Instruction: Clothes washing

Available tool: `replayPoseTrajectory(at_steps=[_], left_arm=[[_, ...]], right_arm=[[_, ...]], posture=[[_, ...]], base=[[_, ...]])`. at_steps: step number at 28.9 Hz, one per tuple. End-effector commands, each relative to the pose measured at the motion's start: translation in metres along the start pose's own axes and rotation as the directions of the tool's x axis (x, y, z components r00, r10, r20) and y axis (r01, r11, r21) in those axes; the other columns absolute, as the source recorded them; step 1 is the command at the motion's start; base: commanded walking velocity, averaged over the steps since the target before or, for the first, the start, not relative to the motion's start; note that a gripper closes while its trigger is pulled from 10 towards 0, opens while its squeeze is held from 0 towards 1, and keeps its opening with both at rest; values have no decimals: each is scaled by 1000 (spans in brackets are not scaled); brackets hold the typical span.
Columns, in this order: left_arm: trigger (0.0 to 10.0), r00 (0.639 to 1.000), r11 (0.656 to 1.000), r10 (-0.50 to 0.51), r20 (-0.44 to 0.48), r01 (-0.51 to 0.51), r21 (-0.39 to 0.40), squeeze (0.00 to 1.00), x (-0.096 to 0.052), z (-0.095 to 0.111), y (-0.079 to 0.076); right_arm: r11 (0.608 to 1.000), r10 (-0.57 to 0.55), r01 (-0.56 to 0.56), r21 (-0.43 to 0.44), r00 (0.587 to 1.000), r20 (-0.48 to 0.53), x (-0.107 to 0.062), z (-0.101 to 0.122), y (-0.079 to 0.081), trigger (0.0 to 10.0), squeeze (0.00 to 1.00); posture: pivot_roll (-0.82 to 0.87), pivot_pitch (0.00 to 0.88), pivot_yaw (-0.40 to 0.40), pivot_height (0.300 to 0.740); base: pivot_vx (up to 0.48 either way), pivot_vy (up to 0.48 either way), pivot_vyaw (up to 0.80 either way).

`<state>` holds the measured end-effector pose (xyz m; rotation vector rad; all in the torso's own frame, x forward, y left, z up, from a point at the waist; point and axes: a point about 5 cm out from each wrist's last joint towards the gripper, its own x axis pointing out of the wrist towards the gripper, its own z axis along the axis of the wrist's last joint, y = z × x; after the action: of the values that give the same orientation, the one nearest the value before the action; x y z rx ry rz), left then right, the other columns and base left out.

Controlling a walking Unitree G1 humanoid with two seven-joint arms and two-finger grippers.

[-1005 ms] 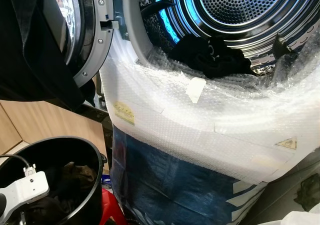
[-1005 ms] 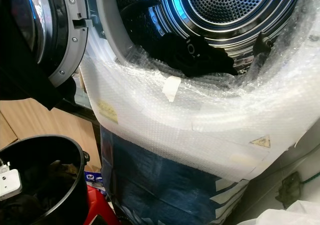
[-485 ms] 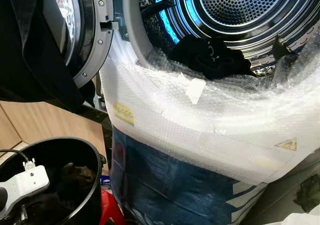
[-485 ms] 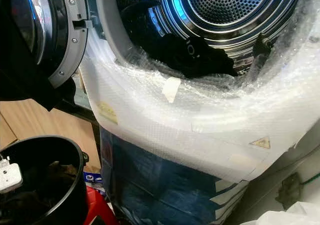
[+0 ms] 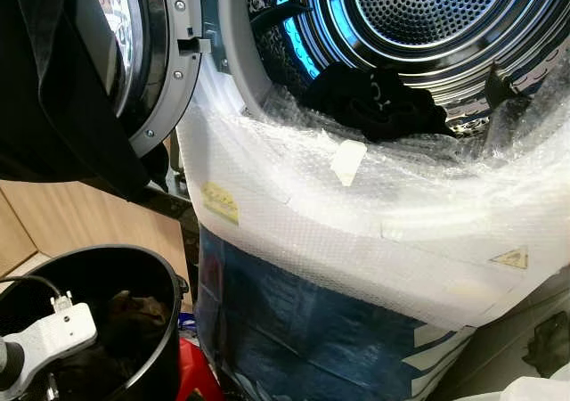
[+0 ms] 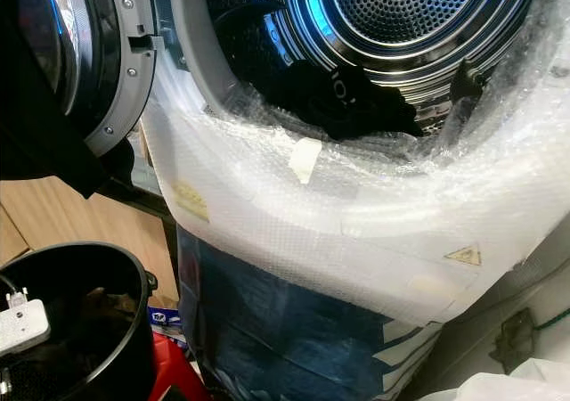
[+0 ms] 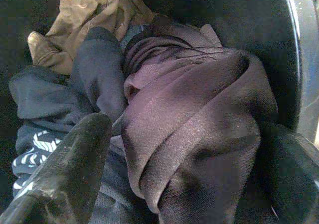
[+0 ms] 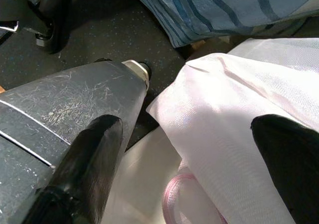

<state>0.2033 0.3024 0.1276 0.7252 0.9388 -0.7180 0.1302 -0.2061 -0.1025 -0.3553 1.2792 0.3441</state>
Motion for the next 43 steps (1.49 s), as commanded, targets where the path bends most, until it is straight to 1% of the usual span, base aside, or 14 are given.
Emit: replayPoseTrajectory(at_steps=[1,5,6,8,9,10,11,13,24,32,34,38,39,43], left_arm=[[9490,999,1000,-9,-32,9,-3,0,9,-4,-3],[9412,999,1000,-12,-51,12,-5,0,12,-6,-3],[7333,999,1000,-14,-49,13,-7,0,15,-6,-4],[7333,999,1000,-15,-47,14,-8,0,16,-5,-4],[3412,999,1000,-20,-47,19,-10,0,18,-4,-5],[3412,999,1000,-20,-47,19,-10,0,18,-4,-5],[2510,999,1000,-21,-50,20,-10,0,18,-4,-4],[0,998,1000,-18,-55,17,-16,0,18,-5,-3],[0,999,1000,-25,-47,24,-18,0,19,-3,-1],[0,999,999,-34,-41,33,-23,0,21,-4,-3],[0,999,999,-37,-30,37,-23,0,21,-2,-3],[0,999,999,-45,-31,44,-22,0,22,-2,-3],[0,998,998,-60,-32,59,-21,0,23,-2,-5],[0,998,998,-59,-24,59,-16,0,25,-1,-3]], right_arm=[[1000,-6,6,3,999,-35,-1,-8,-2,10000,0],[1000,-6,6,10,1000,-29,-1,-5,-2,10000,0],[1000,-4,4,11,1000,-26,0,-4,-2,10000,0],[1000,-3,3,12,1000,-25,0,-4,-1,10000,0],[1000,-3,3,14,1000,-23,0,-3,-1,10000,0],[1000,-3,3,14,1000,-23,0,-3,-1,10000,0],[1000,-3,3,14,1000,-23,0,-3,-1,10000,0],[1000,-2,2,4,1000,-29,0,-4,-1,10000,0],[1000,13,-13,10,999,-30,1,-5,5,10000,0],[1000,17,-16,10,1000,-21,1,-4,4,10000,0],[1000,18,-18,-6,999,-32,0,-6,4,10000,0],[1000,17,-17,-8,999,-33,0,-6,4,10000,0],[1000,15,-15,-8,999,-31,0,-6,3,10000,0],[1000,14,-15,-17,999,-28,1,-5,4,10000,0]], posture=[[56,0,-82,740],[46,0,-78,740],[42,0,-81,740],[42,0,-81,740],[42,0,-79,740],[42,0,-79,740],[42,0,-79,740],[39,0,-77,740],[39,0,-78,740],[36,0,-79,740],[38,0,-77,740],[36,0,-74,740],[32,0,-72,740],[32,0,-67,740]], base=[[0,0,0],[0,0,0],[0,0,0],[0,0,0],[0,0,0],[0,0,0],[0,0,0],[0,0,0],[0,0,0],[0,0,0],[0,0,0],[0,0,0],[0,0,0],[0,0,0]])
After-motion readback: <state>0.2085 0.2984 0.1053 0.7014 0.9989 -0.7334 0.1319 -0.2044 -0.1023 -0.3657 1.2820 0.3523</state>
